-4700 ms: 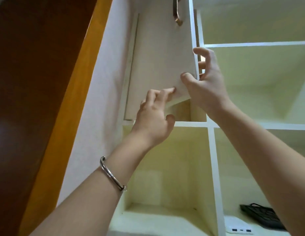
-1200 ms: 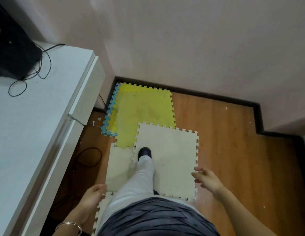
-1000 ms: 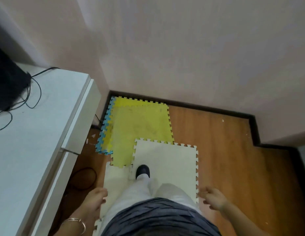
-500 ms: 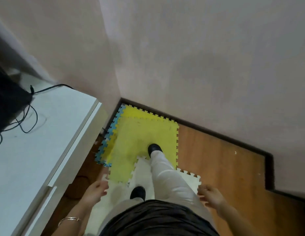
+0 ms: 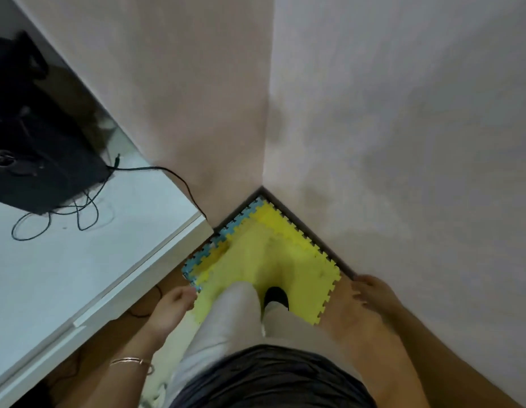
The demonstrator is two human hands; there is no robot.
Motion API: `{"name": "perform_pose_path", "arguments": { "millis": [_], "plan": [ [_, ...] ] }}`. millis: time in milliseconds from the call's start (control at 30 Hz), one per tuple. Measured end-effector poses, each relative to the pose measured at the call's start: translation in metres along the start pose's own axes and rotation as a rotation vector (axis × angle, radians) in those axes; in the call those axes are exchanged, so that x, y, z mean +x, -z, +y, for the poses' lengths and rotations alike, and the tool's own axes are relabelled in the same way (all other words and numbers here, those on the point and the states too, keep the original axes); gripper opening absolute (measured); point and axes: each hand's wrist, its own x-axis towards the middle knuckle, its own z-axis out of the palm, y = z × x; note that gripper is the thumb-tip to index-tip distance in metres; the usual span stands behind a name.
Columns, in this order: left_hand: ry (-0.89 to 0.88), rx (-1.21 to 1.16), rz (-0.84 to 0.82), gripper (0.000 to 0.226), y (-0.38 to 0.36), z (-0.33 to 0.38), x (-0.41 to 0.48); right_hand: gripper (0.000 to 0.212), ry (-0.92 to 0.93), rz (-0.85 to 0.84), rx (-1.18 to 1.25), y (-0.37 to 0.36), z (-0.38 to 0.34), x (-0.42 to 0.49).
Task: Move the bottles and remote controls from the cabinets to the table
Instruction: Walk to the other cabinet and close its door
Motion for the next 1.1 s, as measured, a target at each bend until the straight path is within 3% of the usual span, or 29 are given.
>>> {"name": "perform_pose_path", "arguments": {
  "millis": [267, 600, 933, 1100],
  "plan": [
    [0.307, -0.190, 0.068, 0.019, 0.019, -0.029, 0.010, 0.035, 0.007, -0.114, -0.193, -0.038, -0.068, 0.037],
    [0.366, -0.385, 0.168, 0.019, 0.041, -0.014, 0.035, 0.024, -0.096, -0.232, -0.357, -0.059, -0.128, 0.072],
    [0.447, -0.645, 0.357, 0.021, 0.000, 0.023, 0.042, 0.031, 0.183, -0.401, -0.642, -0.062, -0.248, 0.122],
    [0.427, -0.776, 0.424, 0.026, -0.047, 0.056, 0.039, 0.021, 0.227, -0.419, -0.639, -0.043, -0.296, 0.154]
  ]
}}
